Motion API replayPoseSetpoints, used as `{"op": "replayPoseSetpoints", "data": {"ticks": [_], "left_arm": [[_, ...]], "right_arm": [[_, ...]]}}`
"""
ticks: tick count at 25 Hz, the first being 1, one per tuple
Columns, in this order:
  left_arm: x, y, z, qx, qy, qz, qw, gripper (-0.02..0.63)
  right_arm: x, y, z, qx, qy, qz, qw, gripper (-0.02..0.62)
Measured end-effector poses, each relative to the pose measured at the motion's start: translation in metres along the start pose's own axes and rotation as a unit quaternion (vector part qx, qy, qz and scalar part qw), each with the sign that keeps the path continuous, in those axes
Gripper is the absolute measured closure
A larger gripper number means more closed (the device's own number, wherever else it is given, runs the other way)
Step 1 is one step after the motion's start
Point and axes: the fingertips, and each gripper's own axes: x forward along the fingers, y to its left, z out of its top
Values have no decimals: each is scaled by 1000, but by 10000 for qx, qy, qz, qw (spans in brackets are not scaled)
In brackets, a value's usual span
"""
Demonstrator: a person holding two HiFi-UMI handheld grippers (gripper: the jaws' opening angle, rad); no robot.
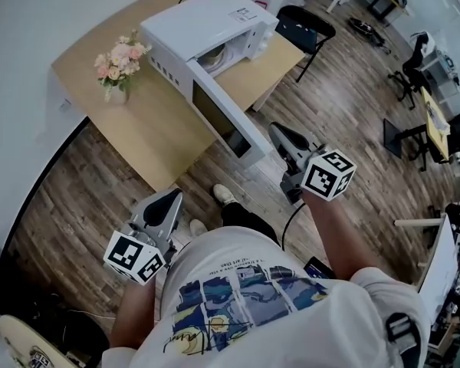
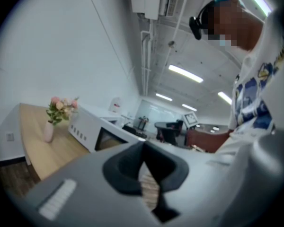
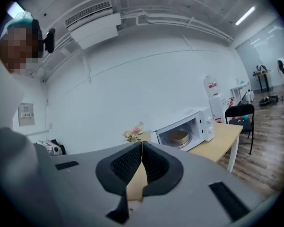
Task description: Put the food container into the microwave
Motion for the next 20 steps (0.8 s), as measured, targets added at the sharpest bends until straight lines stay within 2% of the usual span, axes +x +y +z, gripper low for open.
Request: {"op": "replayPoseSetpoints", "data": {"ticks": [8, 13, 20], "left_arm": [[7, -2, -14, 54, 117, -165, 9998, 597], [14, -3, -26, 24, 235, -287, 9993, 597], [29, -20, -34, 68, 366, -179, 9991, 597]], "right_arm": [[-7, 38, -18, -888, 304, 110, 9955, 586], [-13, 54, -28, -1064, 489, 255, 9928, 586], [-25, 64, -36, -1226, 524, 662, 9889, 588]]}}
